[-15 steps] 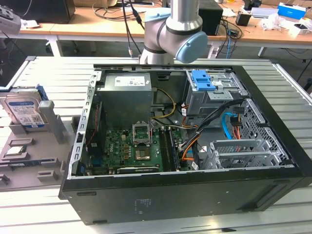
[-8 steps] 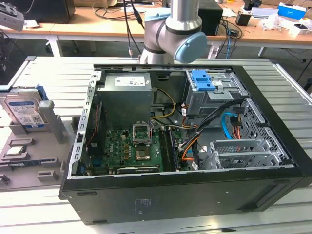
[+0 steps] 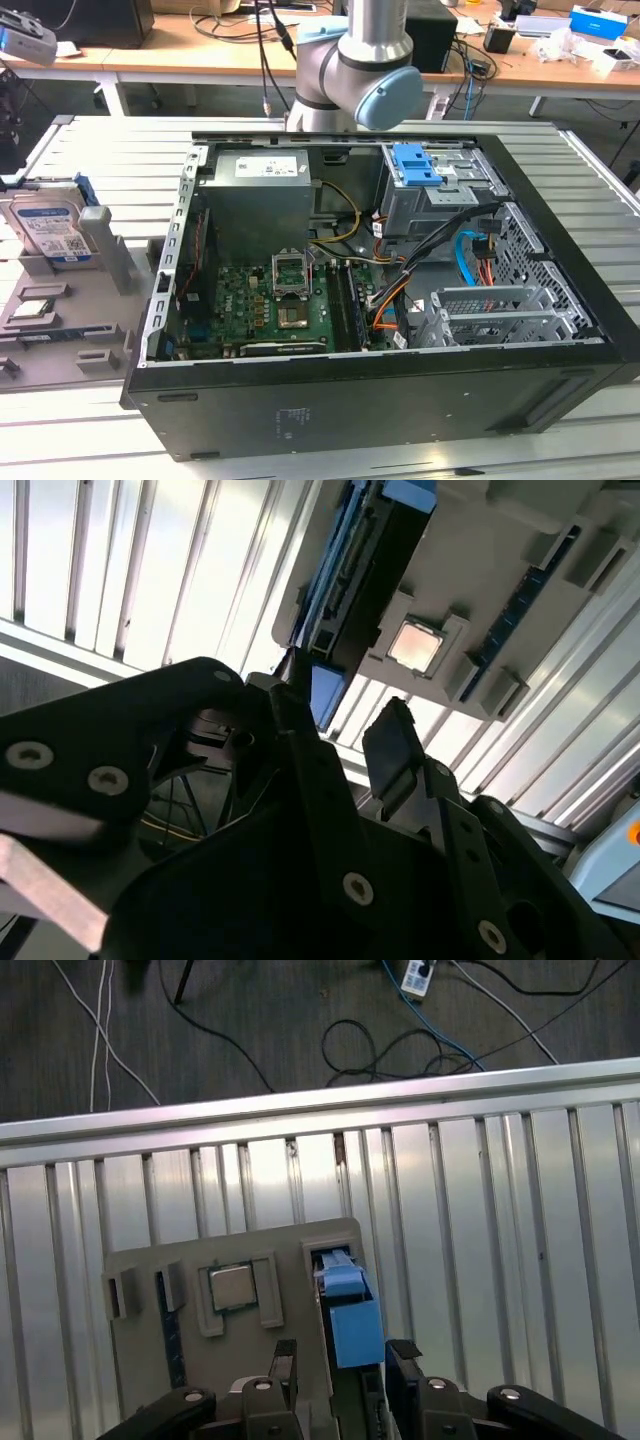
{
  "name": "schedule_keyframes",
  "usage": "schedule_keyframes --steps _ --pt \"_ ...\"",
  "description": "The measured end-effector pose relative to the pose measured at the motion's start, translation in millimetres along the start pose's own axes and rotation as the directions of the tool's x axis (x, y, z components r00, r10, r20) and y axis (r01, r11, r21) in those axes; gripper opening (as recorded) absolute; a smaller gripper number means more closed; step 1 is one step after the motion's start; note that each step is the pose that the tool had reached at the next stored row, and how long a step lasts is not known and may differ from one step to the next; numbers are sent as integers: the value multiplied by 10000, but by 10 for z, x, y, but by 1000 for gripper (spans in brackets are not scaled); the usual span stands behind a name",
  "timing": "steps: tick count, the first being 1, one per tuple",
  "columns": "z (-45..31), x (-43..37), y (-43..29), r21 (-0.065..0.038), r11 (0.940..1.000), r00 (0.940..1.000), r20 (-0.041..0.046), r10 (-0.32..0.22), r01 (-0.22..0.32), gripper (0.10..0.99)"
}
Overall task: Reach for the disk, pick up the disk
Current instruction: 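Pick up the disk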
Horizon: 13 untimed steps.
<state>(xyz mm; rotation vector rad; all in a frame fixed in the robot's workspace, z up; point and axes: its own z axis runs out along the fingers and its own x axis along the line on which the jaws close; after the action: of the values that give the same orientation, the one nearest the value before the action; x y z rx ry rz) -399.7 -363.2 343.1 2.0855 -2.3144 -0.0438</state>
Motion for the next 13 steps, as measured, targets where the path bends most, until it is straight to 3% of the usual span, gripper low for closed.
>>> schedule_keyframes --steps 5,13 --pt "65 -45 8 0 9998 9998 -8 -177 177 482" --pt "248 -49 1 0 9996 9996 -11 -277 277 482"
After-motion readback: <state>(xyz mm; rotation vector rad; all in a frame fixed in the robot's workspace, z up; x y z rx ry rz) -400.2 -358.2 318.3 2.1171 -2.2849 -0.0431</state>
